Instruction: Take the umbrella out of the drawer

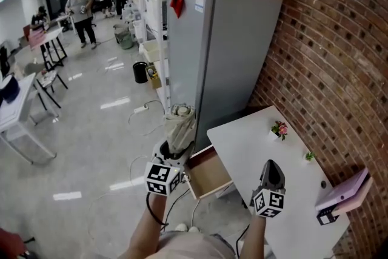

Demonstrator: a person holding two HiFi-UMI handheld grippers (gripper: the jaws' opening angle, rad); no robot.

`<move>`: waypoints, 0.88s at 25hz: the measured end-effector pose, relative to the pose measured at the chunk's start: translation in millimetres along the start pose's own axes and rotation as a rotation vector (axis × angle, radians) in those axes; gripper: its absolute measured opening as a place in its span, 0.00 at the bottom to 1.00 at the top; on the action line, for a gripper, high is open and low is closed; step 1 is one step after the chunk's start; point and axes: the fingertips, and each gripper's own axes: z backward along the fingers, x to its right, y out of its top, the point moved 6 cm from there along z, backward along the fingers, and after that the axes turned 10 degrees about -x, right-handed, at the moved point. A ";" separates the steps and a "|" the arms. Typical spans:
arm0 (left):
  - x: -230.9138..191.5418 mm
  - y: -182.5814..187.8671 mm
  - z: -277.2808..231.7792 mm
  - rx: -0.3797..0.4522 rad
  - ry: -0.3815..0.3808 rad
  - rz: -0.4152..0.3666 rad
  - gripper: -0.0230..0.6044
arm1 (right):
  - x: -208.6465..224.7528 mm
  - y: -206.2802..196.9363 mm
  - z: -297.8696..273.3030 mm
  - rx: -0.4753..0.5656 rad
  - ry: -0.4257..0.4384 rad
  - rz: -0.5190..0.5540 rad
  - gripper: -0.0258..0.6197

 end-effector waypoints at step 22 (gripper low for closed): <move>-1.7 -5.0 -17.9 -0.030 0.012 0.009 0.49 | 9.0 -9.6 -14.1 -0.035 0.003 -0.001 0.07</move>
